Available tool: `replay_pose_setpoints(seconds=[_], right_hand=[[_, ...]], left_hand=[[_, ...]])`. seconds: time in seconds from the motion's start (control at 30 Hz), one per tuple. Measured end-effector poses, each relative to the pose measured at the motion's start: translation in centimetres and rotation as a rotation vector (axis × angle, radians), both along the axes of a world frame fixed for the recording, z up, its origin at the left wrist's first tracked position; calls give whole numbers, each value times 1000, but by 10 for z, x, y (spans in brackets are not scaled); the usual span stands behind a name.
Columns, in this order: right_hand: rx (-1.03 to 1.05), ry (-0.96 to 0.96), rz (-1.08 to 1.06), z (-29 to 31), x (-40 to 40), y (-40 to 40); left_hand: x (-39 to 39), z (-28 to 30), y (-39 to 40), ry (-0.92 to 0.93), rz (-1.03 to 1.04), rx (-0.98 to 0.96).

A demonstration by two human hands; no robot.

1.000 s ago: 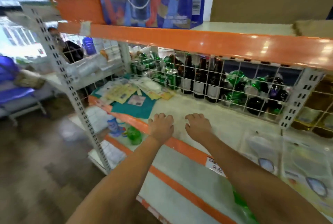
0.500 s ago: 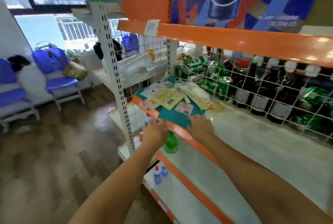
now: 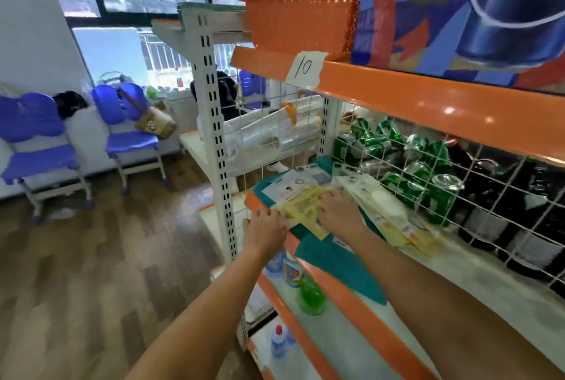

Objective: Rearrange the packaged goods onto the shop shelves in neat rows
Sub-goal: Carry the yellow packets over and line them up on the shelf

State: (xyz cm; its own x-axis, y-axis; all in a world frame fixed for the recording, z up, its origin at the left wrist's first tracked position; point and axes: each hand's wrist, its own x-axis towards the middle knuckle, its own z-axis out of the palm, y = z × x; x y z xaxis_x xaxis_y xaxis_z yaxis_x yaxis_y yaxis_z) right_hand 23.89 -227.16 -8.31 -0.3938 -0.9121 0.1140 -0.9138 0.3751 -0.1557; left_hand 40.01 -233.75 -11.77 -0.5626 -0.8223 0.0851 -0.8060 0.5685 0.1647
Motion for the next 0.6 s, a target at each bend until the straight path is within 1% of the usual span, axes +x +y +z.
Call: replay_pose_setpoints(seconds=[0.23,0.4,0.47,0.6], right_hand=[[81,-57,-81,-6,-23,-53],[111,-65,-163,-8,-27,-74],[107,-77,-179,-3,-26,-81],[115,-172,-236,3,-21,-94]], left_hand=[[-17,-15,-32,87,50,7],[-16,-22,-52,89,24,-2],[-16,-26,-59,121,7,10],[-14,-28,-69,182,-44,-20]])
